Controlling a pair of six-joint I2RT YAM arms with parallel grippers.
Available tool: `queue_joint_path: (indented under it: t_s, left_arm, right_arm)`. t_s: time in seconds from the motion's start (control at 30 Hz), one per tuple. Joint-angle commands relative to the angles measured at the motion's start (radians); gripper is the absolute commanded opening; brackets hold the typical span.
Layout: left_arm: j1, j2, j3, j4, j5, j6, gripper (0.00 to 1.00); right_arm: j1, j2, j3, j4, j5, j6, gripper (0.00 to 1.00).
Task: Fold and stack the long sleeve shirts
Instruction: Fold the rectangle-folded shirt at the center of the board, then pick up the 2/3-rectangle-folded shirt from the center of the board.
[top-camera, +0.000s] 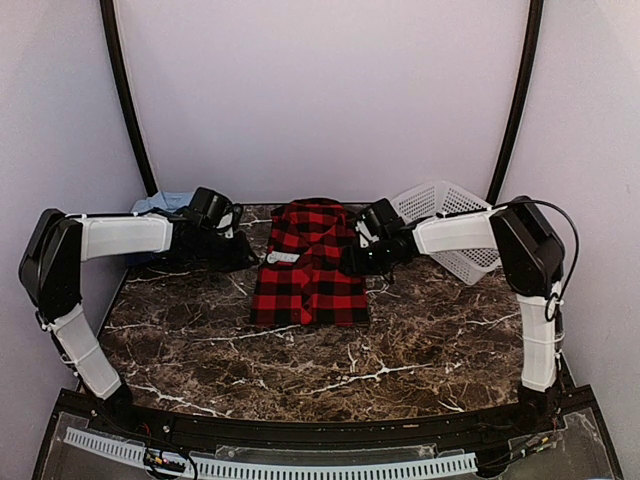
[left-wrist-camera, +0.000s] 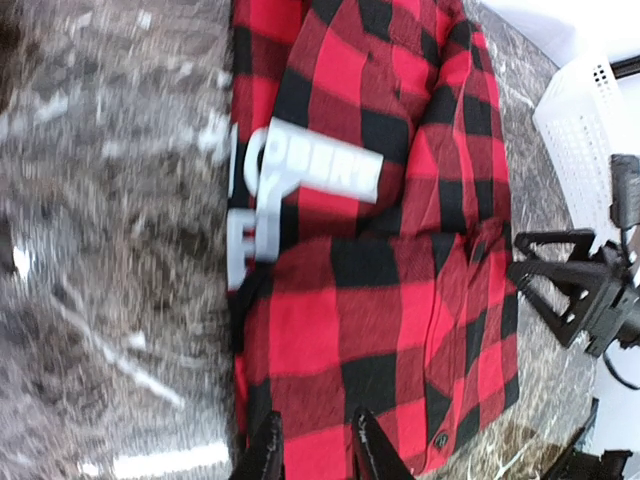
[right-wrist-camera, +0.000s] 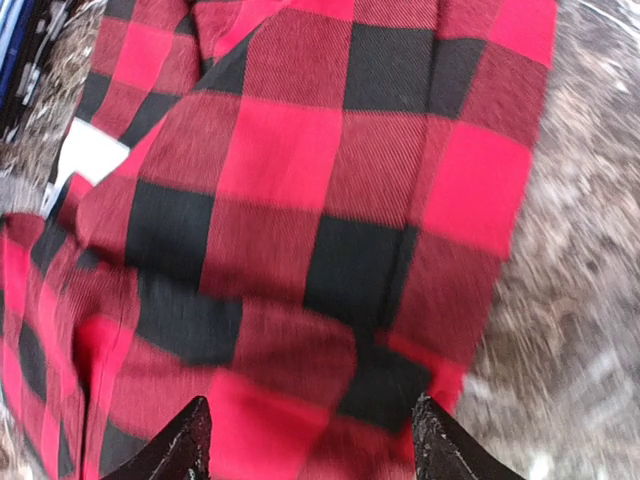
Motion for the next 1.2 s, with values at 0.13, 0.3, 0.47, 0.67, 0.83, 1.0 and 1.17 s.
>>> queue_joint_path:
  t_s: [0.13, 0.3, 0.47, 0.67, 0.83, 1.0, 1.17]
  left_arm:
    - [0.003, -0.144, -0.251, 0.046, 0.13, -0.064, 0.24]
    - [0.001, -0.16, -0.336, 0.064, 0.173, -0.066, 0.24]
    - [-0.012, -0.164, -0.389, 0.076, 0.193, -0.069, 0.24]
    - [-0.018, -0.17, -0.41, 0.063, 0.186, -0.066, 0.24]
    - [-0.02, -0.174, -0.422, 0.065, 0.185, -0.069, 0.24]
    - [-0.024, -0.173, -0.425, 0.07, 0.187, -0.071, 0.24]
    - [-0.031, -0.17, -0.426, 0.075, 0.189, -0.069, 0.24]
  right_arm:
    - [0.007, -0.218, -0.204, 0.005, -0.019, 0.011, 0.67]
    - [0.032, -0.326, -0.352, -0.006, -0.003, 0.035, 0.62]
    - [0.058, -0.404, -0.484, 0.017, -0.033, 0.082, 0.51]
    - [0.094, -0.407, -0.527, 0.05, -0.061, 0.131, 0.44]
    - [0.107, -0.404, -0.548, 0.078, -0.064, 0.157, 0.43]
    - [0.126, -0.392, -0.539, 0.083, -0.06, 0.165, 0.42]
    - [0.143, -0.376, -0.543, 0.084, -0.052, 0.173, 0.37]
